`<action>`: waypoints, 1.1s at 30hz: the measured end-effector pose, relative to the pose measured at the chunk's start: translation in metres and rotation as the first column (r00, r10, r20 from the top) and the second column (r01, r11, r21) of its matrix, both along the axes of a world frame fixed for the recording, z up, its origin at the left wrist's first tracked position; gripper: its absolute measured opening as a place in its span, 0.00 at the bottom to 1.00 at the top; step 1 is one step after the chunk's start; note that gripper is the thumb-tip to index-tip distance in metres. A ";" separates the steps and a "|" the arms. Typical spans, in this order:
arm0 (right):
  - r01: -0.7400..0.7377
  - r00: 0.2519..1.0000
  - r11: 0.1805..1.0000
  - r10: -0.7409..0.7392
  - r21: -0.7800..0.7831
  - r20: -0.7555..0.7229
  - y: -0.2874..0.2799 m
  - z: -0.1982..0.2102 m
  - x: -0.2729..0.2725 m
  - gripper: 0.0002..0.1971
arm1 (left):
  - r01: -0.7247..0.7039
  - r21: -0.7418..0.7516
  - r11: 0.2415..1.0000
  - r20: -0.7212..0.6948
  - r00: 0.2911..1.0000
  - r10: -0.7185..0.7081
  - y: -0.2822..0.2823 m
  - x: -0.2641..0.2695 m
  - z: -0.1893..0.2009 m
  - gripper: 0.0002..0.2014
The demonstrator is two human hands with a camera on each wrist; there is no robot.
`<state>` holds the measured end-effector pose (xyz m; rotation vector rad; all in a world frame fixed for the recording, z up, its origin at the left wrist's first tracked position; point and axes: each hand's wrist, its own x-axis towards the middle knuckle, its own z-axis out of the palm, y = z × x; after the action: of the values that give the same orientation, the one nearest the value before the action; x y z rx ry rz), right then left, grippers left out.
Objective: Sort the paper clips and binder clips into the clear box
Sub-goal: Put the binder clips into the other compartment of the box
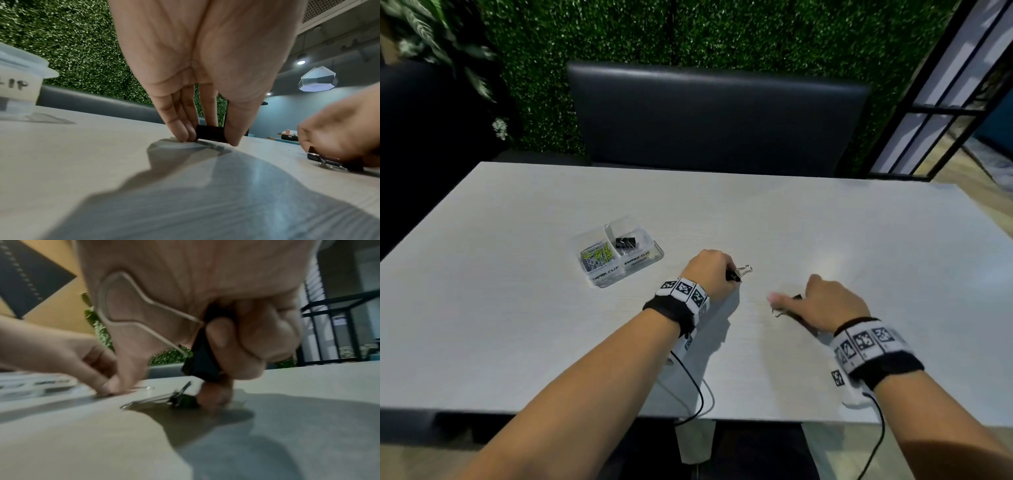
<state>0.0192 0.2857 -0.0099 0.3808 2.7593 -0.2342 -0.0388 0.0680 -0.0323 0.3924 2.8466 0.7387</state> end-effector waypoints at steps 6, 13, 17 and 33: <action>-0.037 0.993 0.996 0.046 -0.081 0.108 -0.025 -0.004 -0.020 0.25 | -0.061 0.038 0.997 0.003 0.998 0.061 -0.023 0.003 0.013 0.14; -0.120 0.986 0.982 0.135 -0.146 0.097 -0.061 0.003 -0.038 0.15 | -0.183 0.127 0.975 -0.112 0.974 0.197 -0.079 -0.007 0.041 0.15; -0.116 0.990 0.973 0.128 -0.200 0.050 -0.065 -0.002 -0.038 0.20 | -0.244 0.146 0.959 -0.112 0.959 0.261 -0.106 -0.008 0.046 0.15; -0.347 0.937 0.799 0.273 -0.491 -0.219 -0.174 0.047 -0.087 0.22 | -0.448 -0.073 0.891 -0.072 0.894 0.443 -0.177 -0.035 0.054 0.25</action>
<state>-0.0677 0.1117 0.0370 -0.2439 2.6812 -0.9293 -0.0743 -0.1089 0.0216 -0.2750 3.0396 0.6744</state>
